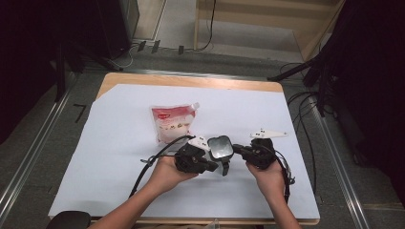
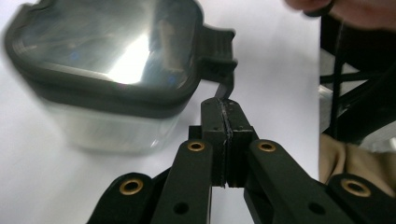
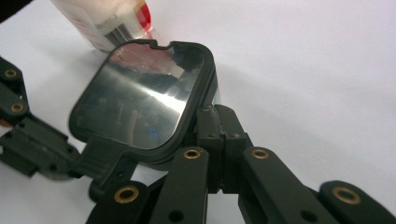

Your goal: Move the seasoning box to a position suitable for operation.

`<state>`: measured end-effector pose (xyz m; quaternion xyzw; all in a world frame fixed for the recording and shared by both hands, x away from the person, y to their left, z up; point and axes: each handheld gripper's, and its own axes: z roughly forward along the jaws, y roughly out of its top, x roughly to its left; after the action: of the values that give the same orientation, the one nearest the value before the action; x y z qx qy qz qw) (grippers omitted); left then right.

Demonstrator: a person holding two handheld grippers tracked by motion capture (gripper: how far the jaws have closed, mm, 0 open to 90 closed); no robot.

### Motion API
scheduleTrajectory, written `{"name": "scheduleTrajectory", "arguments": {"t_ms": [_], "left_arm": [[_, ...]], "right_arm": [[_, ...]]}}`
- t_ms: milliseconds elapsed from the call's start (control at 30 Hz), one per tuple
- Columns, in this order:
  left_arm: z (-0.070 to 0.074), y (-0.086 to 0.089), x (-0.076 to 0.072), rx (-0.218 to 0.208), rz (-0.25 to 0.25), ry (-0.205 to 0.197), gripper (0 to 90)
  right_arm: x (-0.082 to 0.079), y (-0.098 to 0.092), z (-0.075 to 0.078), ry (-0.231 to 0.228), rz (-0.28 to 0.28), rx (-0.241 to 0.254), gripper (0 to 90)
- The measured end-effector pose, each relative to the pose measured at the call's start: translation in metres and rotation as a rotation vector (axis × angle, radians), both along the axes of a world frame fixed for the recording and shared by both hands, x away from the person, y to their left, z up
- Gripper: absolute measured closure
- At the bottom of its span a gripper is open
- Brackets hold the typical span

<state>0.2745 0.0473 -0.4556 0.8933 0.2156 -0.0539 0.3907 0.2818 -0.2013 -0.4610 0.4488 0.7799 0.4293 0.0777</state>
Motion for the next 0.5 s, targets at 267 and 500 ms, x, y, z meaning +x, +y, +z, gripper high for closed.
{"name": "scheduleTrajectory", "arguments": {"t_ms": [267, 500], "left_arm": [[0.016, 0.027, 0.003, -0.038, 0.003, -0.037, 65.5], [0.018, 0.046, 0.017, -0.084, 0.032, -0.016, 44.4]], "right_arm": [[-0.015, -0.006, 0.013, -0.025, 0.027, 0.012, 90.0], [-0.029, -0.004, 0.017, -0.024, 0.056, 0.021, 90.0]]}}
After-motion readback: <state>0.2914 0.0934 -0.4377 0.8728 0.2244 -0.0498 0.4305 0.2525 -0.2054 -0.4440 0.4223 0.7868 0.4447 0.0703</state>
